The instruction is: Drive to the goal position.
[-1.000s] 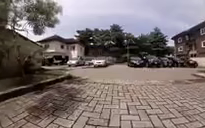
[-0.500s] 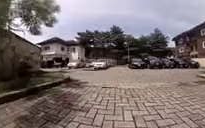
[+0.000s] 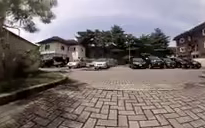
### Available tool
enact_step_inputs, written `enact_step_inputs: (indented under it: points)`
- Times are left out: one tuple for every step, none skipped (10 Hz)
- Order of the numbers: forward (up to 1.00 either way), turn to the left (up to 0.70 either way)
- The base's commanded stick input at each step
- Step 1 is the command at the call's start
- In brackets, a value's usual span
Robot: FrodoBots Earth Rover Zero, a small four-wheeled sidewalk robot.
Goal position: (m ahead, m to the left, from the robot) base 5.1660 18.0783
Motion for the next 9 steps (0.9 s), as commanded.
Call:
enact_step_inputs:
  points:
    - [0.5,0.0]
    - [0.5,0.0]
    - [0.5,0.0]
    - [0.5,0.0]
    - [0.5,0.0]
    - [0.5,0.0]
    - [0.5,0.0]
    - [0.5,0.0]
    - [0.5,0.21]
